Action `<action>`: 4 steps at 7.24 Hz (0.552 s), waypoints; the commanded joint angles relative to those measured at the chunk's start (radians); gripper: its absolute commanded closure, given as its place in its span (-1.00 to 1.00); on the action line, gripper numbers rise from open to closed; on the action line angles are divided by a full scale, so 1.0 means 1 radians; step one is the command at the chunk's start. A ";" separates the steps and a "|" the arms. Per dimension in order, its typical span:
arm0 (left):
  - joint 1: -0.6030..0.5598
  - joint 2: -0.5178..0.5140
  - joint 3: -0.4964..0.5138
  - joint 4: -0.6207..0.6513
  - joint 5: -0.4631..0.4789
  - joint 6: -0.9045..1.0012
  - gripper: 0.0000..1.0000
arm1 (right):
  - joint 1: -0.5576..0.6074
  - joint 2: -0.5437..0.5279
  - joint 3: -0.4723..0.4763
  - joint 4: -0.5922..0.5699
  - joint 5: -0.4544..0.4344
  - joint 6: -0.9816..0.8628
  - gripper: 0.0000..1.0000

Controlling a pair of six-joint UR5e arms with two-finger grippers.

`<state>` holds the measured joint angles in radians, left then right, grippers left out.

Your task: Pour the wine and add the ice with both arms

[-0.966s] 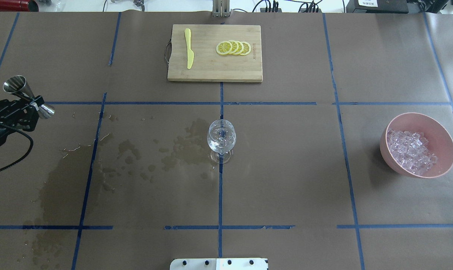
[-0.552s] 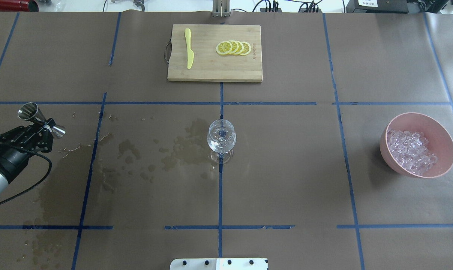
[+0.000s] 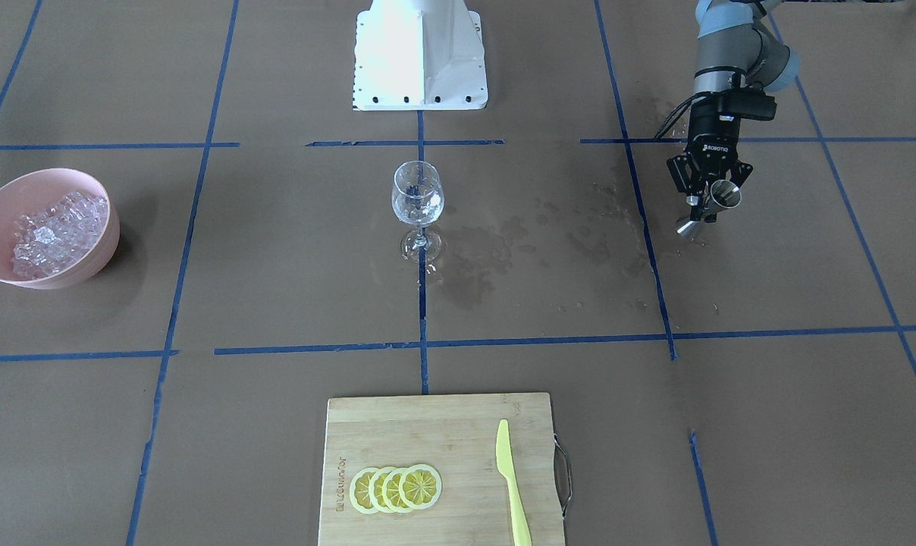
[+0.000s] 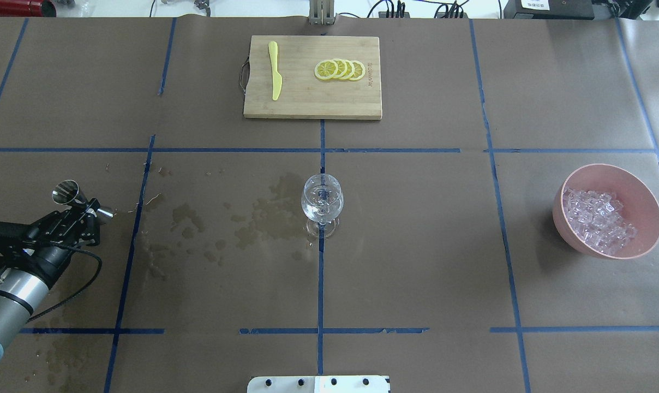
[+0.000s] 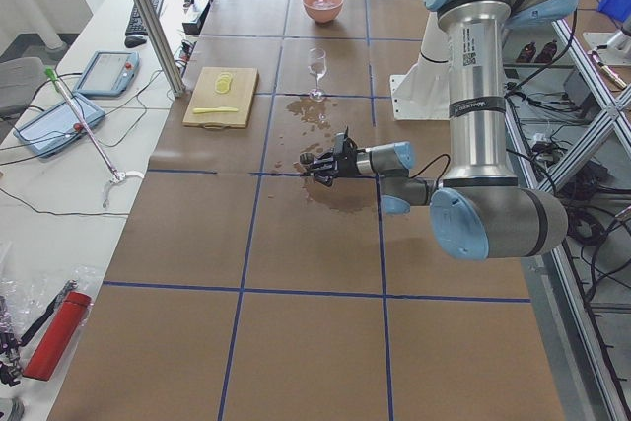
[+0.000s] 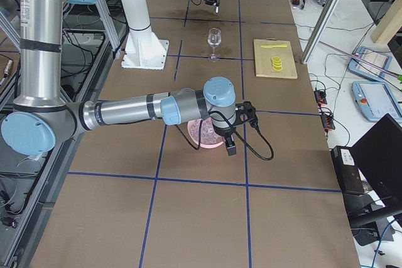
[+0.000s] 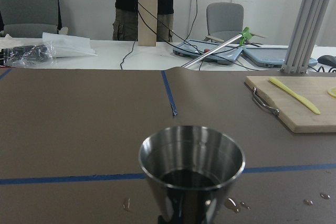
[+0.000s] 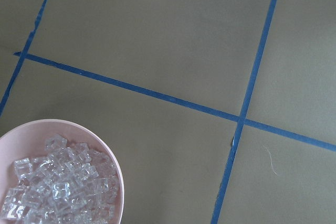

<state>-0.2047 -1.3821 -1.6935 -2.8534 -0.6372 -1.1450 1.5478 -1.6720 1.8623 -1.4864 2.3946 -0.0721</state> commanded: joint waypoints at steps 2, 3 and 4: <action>0.063 -0.034 0.049 0.002 0.063 -0.004 0.97 | 0.000 0.002 0.000 0.000 0.000 0.000 -1.00; 0.070 -0.046 0.063 0.002 0.068 -0.004 0.95 | 0.000 0.002 0.001 0.000 0.000 0.000 -1.00; 0.073 -0.055 0.070 0.002 0.070 -0.004 0.93 | 0.000 0.002 0.003 0.000 0.000 0.000 -1.00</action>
<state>-0.1388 -1.4250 -1.6340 -2.8519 -0.5717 -1.1489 1.5478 -1.6707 1.8637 -1.4864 2.3946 -0.0721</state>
